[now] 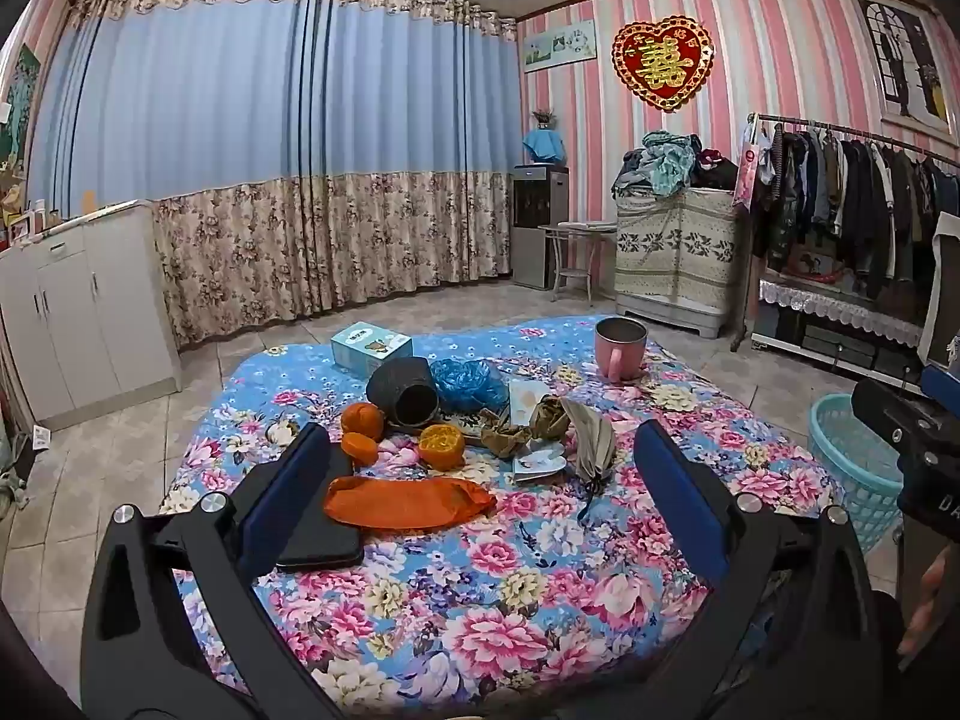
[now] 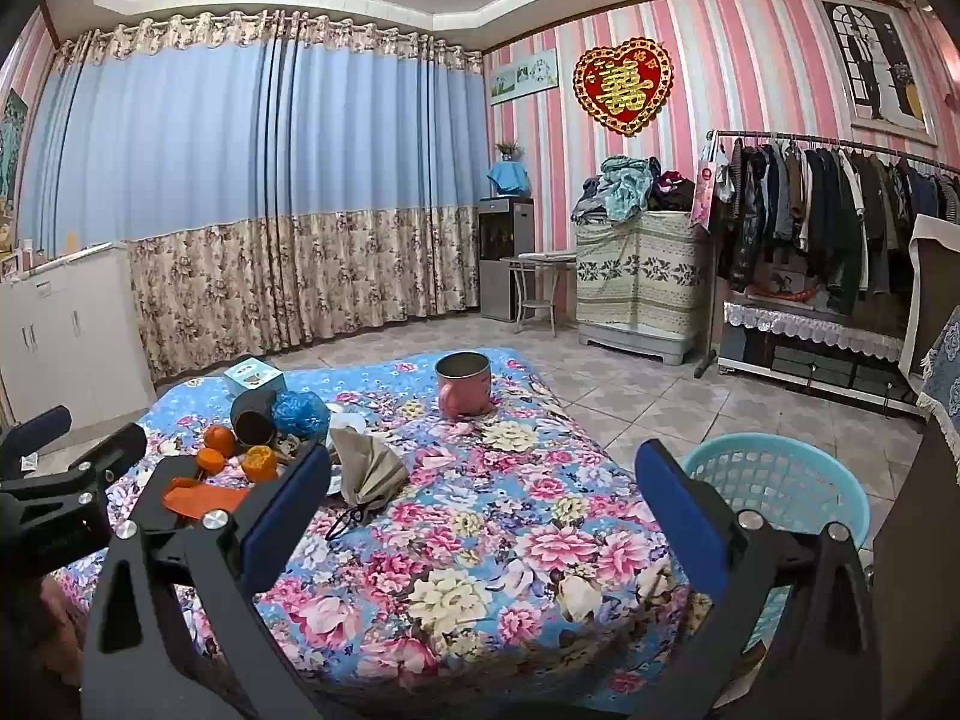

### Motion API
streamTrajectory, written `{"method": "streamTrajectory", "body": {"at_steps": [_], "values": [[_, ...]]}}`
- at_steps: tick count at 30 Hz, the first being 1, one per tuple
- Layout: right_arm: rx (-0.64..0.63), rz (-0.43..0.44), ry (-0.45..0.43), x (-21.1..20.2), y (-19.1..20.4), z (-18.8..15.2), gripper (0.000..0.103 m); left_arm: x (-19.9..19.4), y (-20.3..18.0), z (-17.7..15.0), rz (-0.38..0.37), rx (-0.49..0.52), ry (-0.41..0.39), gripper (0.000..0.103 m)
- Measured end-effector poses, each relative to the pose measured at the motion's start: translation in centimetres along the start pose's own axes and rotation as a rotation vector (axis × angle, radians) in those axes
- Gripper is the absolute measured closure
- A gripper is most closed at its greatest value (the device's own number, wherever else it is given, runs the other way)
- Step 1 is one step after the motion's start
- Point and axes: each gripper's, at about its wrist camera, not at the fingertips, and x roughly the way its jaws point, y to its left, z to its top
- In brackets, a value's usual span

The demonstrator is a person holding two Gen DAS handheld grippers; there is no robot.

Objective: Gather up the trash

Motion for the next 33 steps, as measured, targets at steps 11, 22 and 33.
{"method": "streamTrajectory", "body": {"at_steps": [11,22,33], "values": [[0.005,0.001,-0.006,-0.07,-0.05,-0.02,0.004,0.00,0.01,0.00,0.000,-0.004,0.006,0.005],[0.000,0.001,-0.003,-0.07,0.07,-0.06,0.004,0.01,0.05,0.02,0.000,-0.008,0.009,0.005],[-0.002,0.001,-0.003,-0.03,0.09,-0.09,0.004,-0.05,0.05,0.04,0.001,-0.011,0.009,0.005]]}}
